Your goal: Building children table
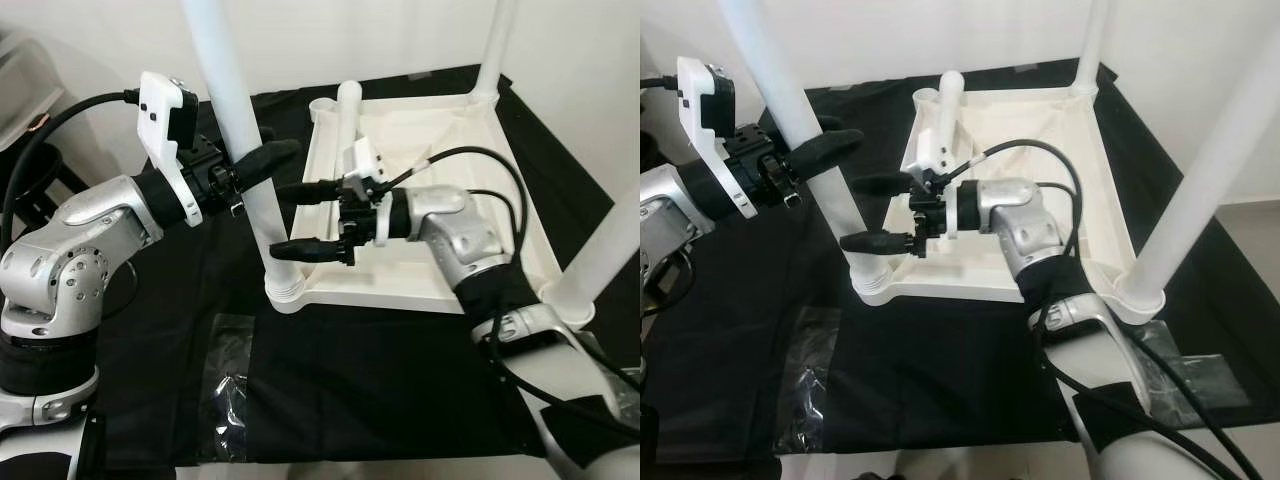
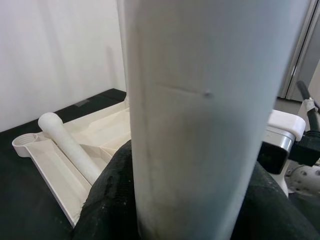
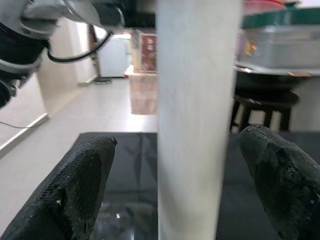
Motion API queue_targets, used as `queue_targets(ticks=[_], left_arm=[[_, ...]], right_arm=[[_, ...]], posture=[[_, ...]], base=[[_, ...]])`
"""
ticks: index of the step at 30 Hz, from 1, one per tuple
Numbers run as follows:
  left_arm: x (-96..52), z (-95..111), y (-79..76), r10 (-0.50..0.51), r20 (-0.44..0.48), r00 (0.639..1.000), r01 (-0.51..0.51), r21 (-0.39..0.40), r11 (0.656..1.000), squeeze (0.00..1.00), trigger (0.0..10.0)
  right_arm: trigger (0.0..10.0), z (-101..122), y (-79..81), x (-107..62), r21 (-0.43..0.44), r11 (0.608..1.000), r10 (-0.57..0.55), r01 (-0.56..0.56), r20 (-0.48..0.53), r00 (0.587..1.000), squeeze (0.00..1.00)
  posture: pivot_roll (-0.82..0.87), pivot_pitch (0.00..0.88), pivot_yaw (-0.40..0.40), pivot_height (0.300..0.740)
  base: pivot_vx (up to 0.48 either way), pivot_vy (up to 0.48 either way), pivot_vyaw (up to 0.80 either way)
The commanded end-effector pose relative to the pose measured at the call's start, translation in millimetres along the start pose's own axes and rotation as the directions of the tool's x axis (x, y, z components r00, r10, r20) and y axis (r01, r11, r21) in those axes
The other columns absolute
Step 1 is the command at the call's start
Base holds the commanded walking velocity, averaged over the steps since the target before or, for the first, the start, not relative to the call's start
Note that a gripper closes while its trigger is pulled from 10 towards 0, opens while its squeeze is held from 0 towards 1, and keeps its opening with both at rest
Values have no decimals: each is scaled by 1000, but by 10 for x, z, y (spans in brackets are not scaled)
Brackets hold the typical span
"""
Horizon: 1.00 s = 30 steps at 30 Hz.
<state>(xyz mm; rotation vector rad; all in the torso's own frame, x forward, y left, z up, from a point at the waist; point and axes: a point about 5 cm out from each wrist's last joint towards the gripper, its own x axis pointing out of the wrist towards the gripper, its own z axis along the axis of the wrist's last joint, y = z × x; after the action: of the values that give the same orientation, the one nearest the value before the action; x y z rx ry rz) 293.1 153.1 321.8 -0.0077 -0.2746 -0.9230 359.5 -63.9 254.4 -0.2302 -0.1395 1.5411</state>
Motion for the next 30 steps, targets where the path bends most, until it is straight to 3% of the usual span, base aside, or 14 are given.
queue_targets(ticks=[1,10,11,12,13,30], left_arm=[[-41,-31,-12,-11,-32,999,11,-11,1000,0,0],[-42,-26,-32,-19,-38,999,19,-10,1000,0,0],[-39,-26,-37,-22,-39,999,21,-10,1000,0,0],[-39,-26,-37,-22,-39,999,21,-10,1000,0,0],[-36,-24,-42,-25,-40,999,25,-10,1000,0,0],[-16,-38,-74,-41,-40,998,41,-2,999,0,0]], right_arm=[[10000,-19,16,72,-24,999,32,-33,-30,999,0],[10000,-167,46,272,-55,996,70,-73,-57,996,0],[3882,-180,49,286,-53,995,76,-79,-62,995,0],[3882,-180,49,286,-53,995,76,-79,-62,995,0],[0,-181,46,292,-52,995,79,-83,-66,995,0],[0,-182,10,237,-58,993,96,-101,-78,992,0]], posture=[[64,134,111,740],[72,132,112,740],[73,131,111,740],[73,131,111,740],[72,132,111,740],[62,132,113,740]], base=[[0,0,0],[0,0,0],[0,0,0],[0,0,0],[0,0,0],[0,0,0]])
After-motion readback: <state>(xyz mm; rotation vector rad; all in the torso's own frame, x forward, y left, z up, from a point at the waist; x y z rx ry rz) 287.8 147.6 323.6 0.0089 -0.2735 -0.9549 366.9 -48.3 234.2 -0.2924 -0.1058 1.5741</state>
